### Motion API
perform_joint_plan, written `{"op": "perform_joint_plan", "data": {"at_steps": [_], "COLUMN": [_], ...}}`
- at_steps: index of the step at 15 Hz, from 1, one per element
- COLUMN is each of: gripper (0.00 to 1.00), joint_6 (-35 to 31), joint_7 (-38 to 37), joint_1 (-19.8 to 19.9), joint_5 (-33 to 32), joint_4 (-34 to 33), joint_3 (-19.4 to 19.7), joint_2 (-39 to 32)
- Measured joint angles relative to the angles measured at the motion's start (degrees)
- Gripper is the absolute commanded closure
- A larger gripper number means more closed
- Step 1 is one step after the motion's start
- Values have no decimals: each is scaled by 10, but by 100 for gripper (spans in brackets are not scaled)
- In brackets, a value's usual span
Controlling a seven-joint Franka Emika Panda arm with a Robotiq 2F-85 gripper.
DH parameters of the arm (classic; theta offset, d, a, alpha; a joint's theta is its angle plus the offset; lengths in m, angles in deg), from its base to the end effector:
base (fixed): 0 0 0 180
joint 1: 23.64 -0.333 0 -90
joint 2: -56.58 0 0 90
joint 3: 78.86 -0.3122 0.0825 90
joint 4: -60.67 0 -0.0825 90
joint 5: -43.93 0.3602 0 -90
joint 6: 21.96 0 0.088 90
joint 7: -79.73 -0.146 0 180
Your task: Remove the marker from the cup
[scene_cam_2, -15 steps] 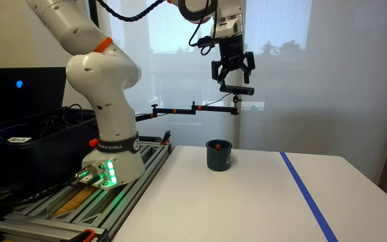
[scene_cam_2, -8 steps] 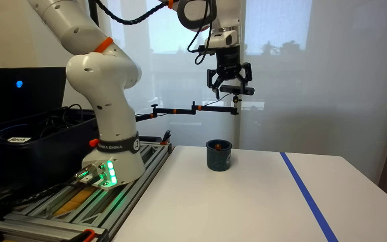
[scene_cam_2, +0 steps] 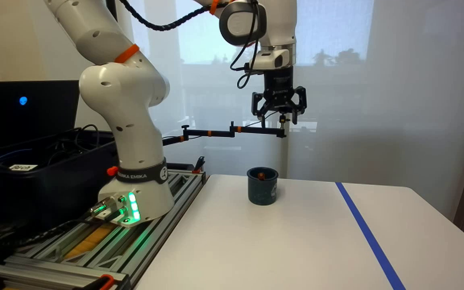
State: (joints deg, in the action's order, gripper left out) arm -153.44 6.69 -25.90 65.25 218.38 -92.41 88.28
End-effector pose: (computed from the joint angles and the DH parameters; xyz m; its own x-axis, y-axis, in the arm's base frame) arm 0.3346 0.1047 0.3560 0.3088 -0.9400 -0.1448 -0.9483 -0.2925 -0.1234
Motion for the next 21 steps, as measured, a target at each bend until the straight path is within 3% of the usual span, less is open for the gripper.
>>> {"op": "perform_joint_plan", "data": {"at_steps": [4,9,21], "gripper": [0,0,0], "joint_6": [-35,-24,-14], "joint_7": [3,10,10], "joint_1": [-4,-19,-18], "joint_5": [1,11,10], "joint_4": [0,0,0], "joint_3": [12,32,35], "joint_2": [-46,-65,-108]}}
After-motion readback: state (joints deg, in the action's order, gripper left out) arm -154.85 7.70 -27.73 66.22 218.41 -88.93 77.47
